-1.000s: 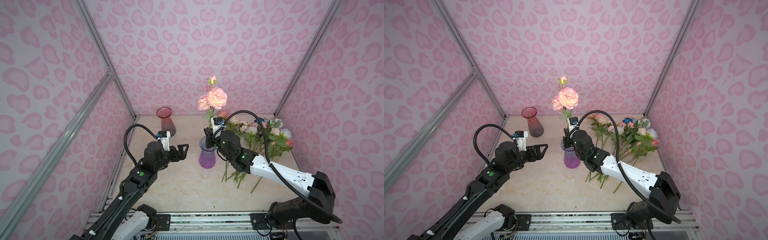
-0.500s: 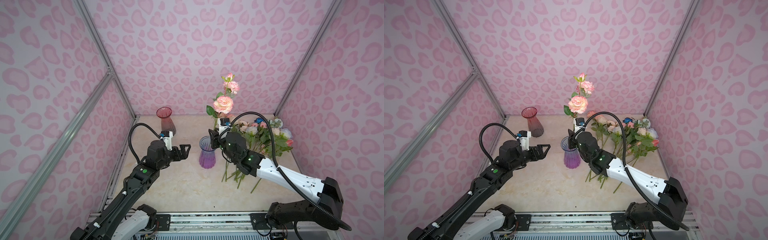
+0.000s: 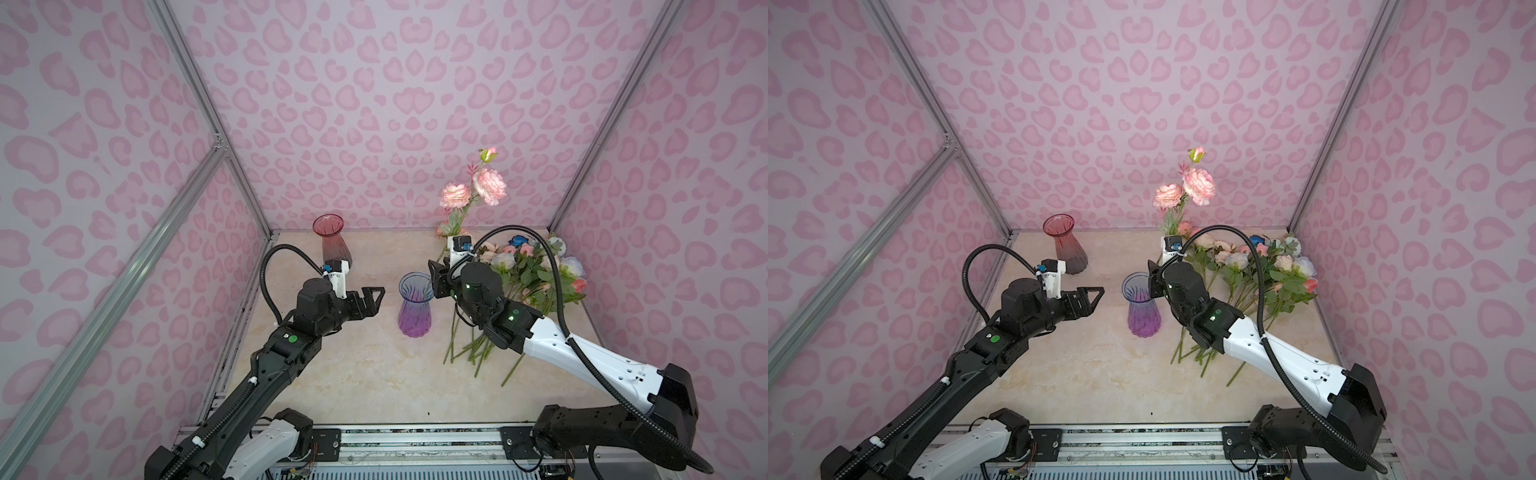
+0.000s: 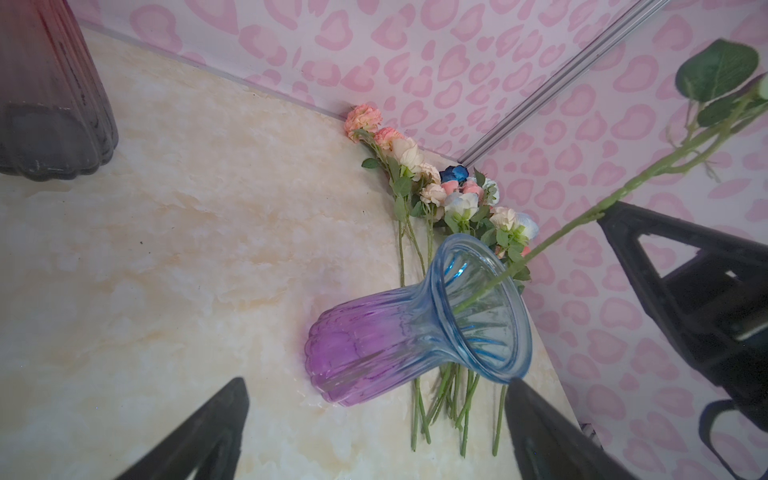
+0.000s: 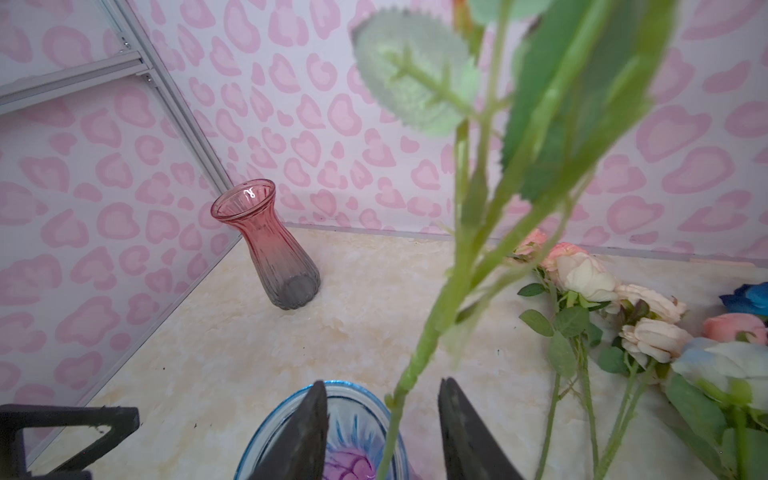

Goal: Arrange the flowers into the vase
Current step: 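Lower the pink rose stem into the blue-purple vase with the right gripper, then open the right gripper and move it back down onto the rose bunch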

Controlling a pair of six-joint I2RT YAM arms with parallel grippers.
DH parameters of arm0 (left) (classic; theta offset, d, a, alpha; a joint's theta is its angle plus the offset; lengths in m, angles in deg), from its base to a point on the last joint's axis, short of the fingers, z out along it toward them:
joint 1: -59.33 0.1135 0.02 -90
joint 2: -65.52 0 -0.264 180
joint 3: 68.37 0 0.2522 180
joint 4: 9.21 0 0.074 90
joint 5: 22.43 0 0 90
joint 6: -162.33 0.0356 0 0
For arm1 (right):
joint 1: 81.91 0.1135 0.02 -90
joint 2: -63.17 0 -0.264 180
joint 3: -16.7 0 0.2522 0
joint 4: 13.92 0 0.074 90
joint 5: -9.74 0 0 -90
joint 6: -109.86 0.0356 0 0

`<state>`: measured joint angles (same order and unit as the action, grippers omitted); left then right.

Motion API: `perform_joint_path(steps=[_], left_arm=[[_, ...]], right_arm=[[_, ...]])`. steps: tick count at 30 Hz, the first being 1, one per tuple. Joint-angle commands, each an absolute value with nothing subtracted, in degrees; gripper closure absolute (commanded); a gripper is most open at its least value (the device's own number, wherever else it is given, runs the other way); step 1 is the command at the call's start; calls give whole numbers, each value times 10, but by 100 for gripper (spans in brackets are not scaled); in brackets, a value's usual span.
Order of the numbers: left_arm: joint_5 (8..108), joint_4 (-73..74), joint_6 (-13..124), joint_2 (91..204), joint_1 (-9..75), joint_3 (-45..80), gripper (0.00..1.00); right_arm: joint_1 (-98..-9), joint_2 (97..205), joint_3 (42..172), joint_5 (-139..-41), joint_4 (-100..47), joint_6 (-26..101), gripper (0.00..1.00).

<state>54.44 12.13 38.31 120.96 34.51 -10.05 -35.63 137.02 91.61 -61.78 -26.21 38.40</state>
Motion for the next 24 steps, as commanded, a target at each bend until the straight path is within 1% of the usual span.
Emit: perform_joint_path(steps=[1,8,14,18,20,24], left_arm=[[542,103,383,1207,346,-97,3],[543,109,387,1205,346,-93,3],[541,108,387,1208,346,-90,3],[542,106,386,1208,346,-91,3],[543,107,386,1206,346,-92,3],[556,110,384,1193,346,-100,3]], right_arm=[[-361,1362,907,-631,-272,391,54],[-361,1330,892,-629,-298,385,49],[-361,1296,877,-613,-323,381,49],[-364,1258,858,-589,-348,380,50],[-381,1236,843,-587,-364,385,51],[-453,1205,801,-627,-387,425,55]])
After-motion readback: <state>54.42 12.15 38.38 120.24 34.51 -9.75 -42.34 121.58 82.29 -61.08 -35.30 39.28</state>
